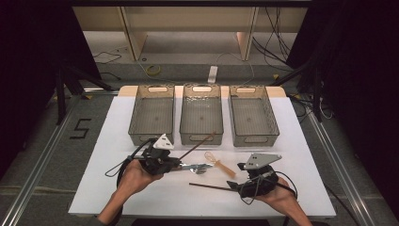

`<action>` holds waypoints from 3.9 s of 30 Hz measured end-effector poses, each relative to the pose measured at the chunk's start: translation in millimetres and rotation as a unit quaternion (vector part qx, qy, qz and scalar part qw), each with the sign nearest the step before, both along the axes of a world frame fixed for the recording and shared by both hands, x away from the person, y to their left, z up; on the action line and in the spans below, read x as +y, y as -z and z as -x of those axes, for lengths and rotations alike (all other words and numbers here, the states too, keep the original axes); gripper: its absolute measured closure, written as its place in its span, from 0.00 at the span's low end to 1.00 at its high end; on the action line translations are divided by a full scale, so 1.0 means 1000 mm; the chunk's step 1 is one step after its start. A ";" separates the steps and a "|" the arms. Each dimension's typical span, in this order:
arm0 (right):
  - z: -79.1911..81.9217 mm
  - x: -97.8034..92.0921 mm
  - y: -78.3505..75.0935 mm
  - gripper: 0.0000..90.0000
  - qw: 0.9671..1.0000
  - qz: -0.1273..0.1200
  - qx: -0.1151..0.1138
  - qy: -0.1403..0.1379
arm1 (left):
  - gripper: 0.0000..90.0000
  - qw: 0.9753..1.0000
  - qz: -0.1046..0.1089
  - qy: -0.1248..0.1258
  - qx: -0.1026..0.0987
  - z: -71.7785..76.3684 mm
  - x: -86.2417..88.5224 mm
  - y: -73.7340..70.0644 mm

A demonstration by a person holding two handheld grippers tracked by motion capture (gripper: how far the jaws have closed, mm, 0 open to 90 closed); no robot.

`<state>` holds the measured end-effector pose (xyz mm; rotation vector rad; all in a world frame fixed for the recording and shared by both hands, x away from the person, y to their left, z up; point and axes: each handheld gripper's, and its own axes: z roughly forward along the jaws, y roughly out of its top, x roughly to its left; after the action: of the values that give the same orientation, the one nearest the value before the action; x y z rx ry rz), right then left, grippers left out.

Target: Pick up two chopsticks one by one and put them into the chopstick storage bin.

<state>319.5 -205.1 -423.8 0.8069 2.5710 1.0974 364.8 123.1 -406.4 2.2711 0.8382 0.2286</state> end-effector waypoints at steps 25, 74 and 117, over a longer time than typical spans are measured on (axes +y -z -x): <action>0.002 -0.008 0.004 0.30 1.000 0.007 0.012 0.002 | 0.94 0.990 0.048 -0.129 -0.010 -0.067 0.055 -0.028; 0.008 -0.010 0.005 0.28 1.000 -0.005 0.017 -0.013 | 0.94 0.972 0.005 -0.235 0.002 -0.174 0.079 -0.005; -0.029 0.007 0.000 0.45 0.974 0.189 0.106 -0.072 | 0.17 0.989 0.125 -0.076 -0.034 -0.016 0.029 -0.006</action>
<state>348.3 -197.7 -424.3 0.6814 2.9248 0.5451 380.8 152.6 -400.1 1.9591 0.9488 0.2543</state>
